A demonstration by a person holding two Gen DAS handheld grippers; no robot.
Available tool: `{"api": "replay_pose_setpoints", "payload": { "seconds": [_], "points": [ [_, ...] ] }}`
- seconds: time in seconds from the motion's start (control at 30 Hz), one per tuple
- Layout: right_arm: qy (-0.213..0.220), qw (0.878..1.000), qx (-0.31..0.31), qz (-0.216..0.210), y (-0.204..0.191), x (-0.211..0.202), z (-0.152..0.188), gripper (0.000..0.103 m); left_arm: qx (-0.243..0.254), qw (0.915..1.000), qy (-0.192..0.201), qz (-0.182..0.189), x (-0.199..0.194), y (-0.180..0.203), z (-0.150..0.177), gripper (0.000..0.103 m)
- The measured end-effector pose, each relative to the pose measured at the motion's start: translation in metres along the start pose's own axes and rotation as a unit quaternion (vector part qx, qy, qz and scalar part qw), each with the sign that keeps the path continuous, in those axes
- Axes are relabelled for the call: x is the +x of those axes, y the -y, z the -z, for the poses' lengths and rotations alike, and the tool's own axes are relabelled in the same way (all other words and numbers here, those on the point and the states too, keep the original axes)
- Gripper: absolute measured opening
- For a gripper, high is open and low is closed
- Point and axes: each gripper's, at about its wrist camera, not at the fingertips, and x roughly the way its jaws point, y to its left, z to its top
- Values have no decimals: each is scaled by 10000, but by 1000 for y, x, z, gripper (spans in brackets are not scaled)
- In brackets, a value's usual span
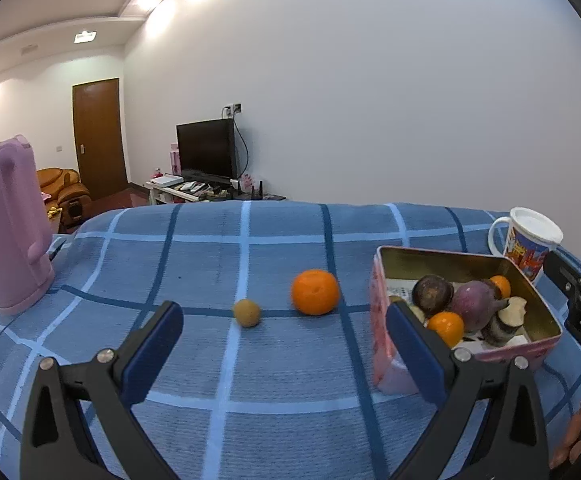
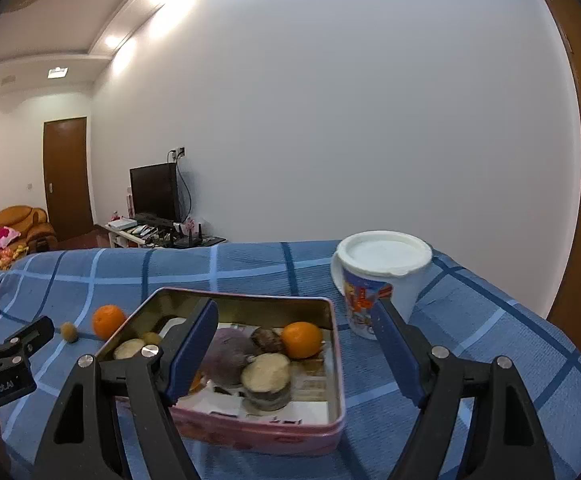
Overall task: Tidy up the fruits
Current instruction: 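Withdraw both open tools from the tin toward the orange and small round fruit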
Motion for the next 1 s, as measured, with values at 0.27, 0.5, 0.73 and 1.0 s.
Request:
{"api": "replay_pose_setpoints", "payload": {
  "seconds": [0.27, 0.5, 0.73, 1.0],
  "points": [
    [-127, 9995, -199, -187, -34, -4, 3, 80, -101, 9997, -167, -129, 0, -39, 3, 103],
    [-217, 9986, -302, -388, -65, -2, 5, 80, -458, 9978, -385, -295, 5, -82, 6, 103],
    [-335, 9968, -497, -525, -99, 4, 4, 80, -310, 9968, -407, -615, 8, -109, 6, 103],
    [-567, 9947, -611, -604, -131, 21, 2, 80, -274, 9954, -510, -759, 18, -132, 3, 103]
  ]
}}
